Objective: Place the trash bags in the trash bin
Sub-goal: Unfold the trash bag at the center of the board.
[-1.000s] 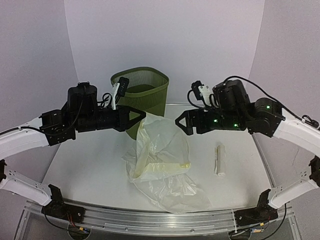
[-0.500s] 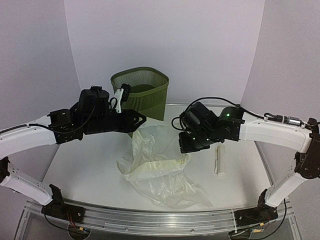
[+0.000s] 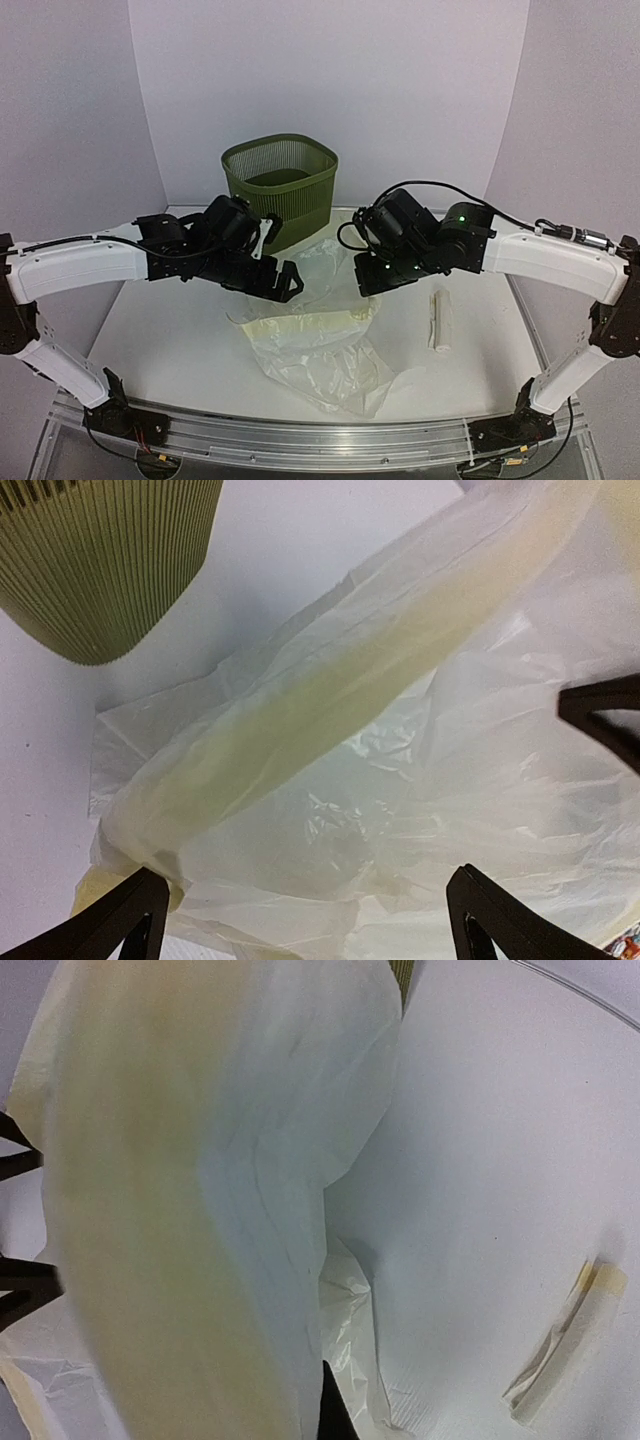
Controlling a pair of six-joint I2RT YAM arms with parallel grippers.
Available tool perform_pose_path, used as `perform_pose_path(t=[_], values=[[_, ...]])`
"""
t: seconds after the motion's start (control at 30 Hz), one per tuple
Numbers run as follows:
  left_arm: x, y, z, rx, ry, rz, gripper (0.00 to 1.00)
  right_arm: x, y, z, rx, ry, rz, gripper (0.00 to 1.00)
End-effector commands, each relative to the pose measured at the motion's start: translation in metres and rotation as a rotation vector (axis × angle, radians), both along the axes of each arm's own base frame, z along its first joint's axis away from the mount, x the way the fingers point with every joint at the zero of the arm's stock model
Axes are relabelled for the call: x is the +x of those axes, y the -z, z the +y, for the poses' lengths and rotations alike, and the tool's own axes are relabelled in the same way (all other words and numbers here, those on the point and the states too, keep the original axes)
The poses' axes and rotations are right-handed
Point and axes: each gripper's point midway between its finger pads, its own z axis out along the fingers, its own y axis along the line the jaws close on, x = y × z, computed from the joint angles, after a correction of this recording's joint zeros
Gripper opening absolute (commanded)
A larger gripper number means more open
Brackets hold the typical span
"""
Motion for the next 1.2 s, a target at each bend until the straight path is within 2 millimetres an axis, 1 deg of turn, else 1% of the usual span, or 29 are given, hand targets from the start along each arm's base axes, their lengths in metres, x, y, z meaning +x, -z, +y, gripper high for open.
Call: perform_pose_path(t=[0.0, 0.03, 0.07, 0.1, 0.13, 0.17, 0.2, 0.23, 0.27, 0.33, 0.4, 0.43, 0.47, 0.5, 0.6, 0.67, 0.73, 0.8, 0.87, 0.97, 1.07, 1.17], values=[[-0.008, -0.013, -0.003, 0.048, 0.04, 0.036, 1.0, -0.003, -0.028, 0.009, 0.035, -0.094, -0.046, 0.0], [-0.007, -0.024, -0.002, 0.043, 0.028, 0.008, 1.0, -0.003, -0.026, 0.01, 0.029, -0.103, -0.046, 0.0], [-0.011, -0.036, -0.004, 0.009, 0.053, -0.021, 1.0, -0.003, -0.025, 0.01, 0.021, -0.11, -0.049, 0.0], [-0.017, -0.052, -0.004, -0.04, 0.083, -0.047, 1.0, -0.002, -0.025, 0.011, 0.014, -0.114, -0.053, 0.0], [-0.023, -0.063, -0.007, -0.089, 0.12, -0.063, 1.0, -0.001, -0.024, 0.011, 0.008, -0.118, -0.055, 0.0], [-0.032, -0.078, -0.009, -0.15, 0.166, -0.08, 1.0, 0.0, -0.024, 0.011, 0.003, -0.124, -0.059, 0.0], [-0.037, -0.089, -0.008, -0.195, 0.188, -0.099, 1.0, 0.0, -0.023, 0.011, -0.002, -0.126, -0.063, 0.0], [-0.04, -0.1, -0.002, -0.224, 0.183, -0.12, 1.0, 0.001, -0.023, 0.011, -0.007, -0.128, -0.067, 0.0], [-0.037, -0.106, 0.009, -0.229, 0.13, -0.14, 1.0, 0.002, -0.023, 0.011, -0.011, -0.128, -0.071, 0.0], [-0.027, -0.114, 0.039, -0.21, -0.021, -0.177, 1.0, 0.002, -0.023, 0.012, -0.012, -0.135, -0.072, 0.0], [-0.023, -0.112, 0.068, -0.171, -0.131, -0.191, 1.0, 0.0, -0.023, 0.014, -0.005, -0.152, -0.065, 0.0], [-0.023, -0.109, 0.079, -0.153, -0.175, -0.186, 1.0, -0.001, -0.023, 0.015, -0.002, -0.158, -0.063, 0.0], [-0.025, -0.109, 0.083, -0.156, -0.181, -0.181, 1.0, -0.001, -0.024, 0.015, -0.001, -0.159, -0.064, 0.0], [-0.03, -0.109, 0.08, -0.179, -0.156, -0.163, 1.0, -0.001, -0.024, 0.015, 0.001, -0.16, -0.064, 0.0], [-0.039, -0.098, 0.057, -0.237, -0.068, -0.11, 1.0, -0.001, -0.026, 0.015, 0.006, -0.162, -0.066, 0.0], [-0.044, -0.092, 0.034, -0.288, -0.001, -0.064, 1.0, -0.001, -0.028, 0.016, 0.011, -0.163, -0.066, 0.0], [-0.047, -0.078, 0.019, -0.284, 0.042, -0.009, 1.0, -0.001, -0.028, 0.018, 0.015, -0.165, -0.064, 0.0], [-0.046, -0.057, 0.012, -0.24, 0.04, 0.043, 1.0, -0.002, -0.029, 0.02, 0.021, -0.171, -0.061, 0.0], [-0.044, -0.034, 0.013, -0.163, 0.02, 0.087, 1.0, -0.002, -0.029, 0.021, 0.025, -0.175, -0.058, 0.0], [-0.034, 0.002, 0.023, -0.018, -0.066, 0.128, 1.0, -0.005, -0.032, 0.024, 0.043, -0.193, -0.055, 0.0], [-0.028, 0.032, 0.03, 0.093, -0.118, 0.154, 1.0, -0.008, -0.037, 0.028, 0.069, -0.218, -0.052, 0.0], [-0.025, 0.048, 0.029, 0.134, -0.127, 0.168, 1.0, -0.01, -0.04, 0.03, 0.081, -0.233, -0.055, 0.0]])
